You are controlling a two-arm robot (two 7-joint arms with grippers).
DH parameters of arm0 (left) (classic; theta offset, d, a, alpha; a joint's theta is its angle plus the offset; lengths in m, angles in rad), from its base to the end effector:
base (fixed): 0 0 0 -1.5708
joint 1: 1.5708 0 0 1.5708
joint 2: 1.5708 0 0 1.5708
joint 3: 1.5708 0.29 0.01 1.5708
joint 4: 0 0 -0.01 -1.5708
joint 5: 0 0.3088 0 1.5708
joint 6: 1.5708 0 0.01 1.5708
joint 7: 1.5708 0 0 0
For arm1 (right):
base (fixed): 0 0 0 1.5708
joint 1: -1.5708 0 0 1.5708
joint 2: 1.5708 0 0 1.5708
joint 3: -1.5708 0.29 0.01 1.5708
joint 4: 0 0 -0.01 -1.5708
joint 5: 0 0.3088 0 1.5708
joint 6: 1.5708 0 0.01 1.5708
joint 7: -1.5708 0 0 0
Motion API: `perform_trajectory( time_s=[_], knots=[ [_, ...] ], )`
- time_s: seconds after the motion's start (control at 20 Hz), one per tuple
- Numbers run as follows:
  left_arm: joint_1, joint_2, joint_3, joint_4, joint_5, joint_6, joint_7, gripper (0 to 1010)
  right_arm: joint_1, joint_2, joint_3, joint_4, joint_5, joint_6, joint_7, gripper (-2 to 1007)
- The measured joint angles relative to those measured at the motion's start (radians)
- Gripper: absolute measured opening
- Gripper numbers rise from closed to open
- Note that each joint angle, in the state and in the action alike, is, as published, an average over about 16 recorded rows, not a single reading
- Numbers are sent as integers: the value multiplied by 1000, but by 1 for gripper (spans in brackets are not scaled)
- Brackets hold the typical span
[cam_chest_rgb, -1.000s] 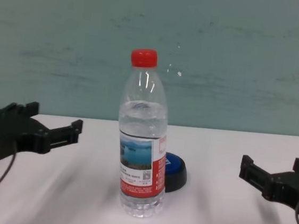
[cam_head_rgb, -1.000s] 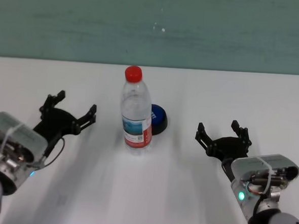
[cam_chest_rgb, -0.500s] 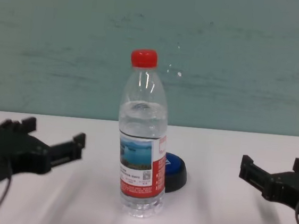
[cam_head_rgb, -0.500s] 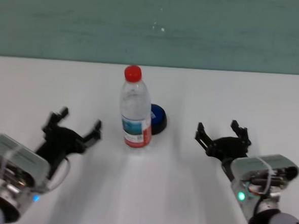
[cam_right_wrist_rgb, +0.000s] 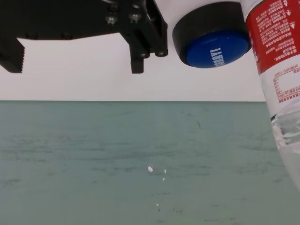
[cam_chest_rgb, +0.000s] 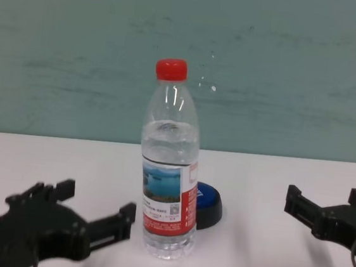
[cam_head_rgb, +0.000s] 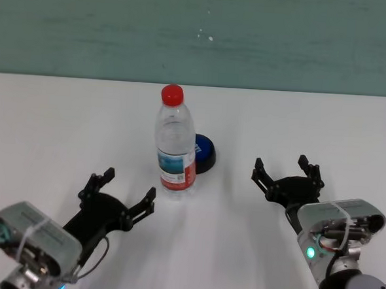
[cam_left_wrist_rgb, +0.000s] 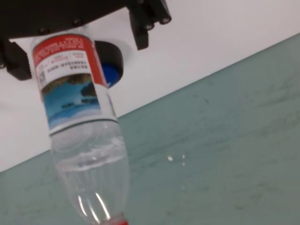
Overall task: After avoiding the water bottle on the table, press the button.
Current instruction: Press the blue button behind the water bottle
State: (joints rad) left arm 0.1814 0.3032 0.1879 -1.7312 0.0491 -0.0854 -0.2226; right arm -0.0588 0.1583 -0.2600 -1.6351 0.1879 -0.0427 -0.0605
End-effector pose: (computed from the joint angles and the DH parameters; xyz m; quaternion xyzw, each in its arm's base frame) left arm 0.2691 0.0159 -0.3086 0.1056 -0.1103 0.5150 0.8435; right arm 0.3002 0.0394 -0.3071 0.0183 0.0179 -0.6311 0.7753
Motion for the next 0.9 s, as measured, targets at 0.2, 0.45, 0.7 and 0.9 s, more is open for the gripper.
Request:
perform_trajectory(
  time_s=[0.2, 0.45, 0.7, 0.9],
  knots=[
    [25, 1, -1, -11, -5, -12, -1, 1000, 0, 0, 0, 0, 0, 0, 0, 1004],
    [38, 0, -18, -12, -31, -23, -5, 1000, 0, 0, 0, 0, 0, 0, 0, 1004],
    [33, -4, -40, -7, -74, -21, -14, 1000, 0, 0, 0, 0, 0, 0, 0, 1004],
    [23, -7, -52, 1, -106, -13, -22, 1000, 0, 0, 0, 0, 0, 0, 0, 1004]
  ],
)
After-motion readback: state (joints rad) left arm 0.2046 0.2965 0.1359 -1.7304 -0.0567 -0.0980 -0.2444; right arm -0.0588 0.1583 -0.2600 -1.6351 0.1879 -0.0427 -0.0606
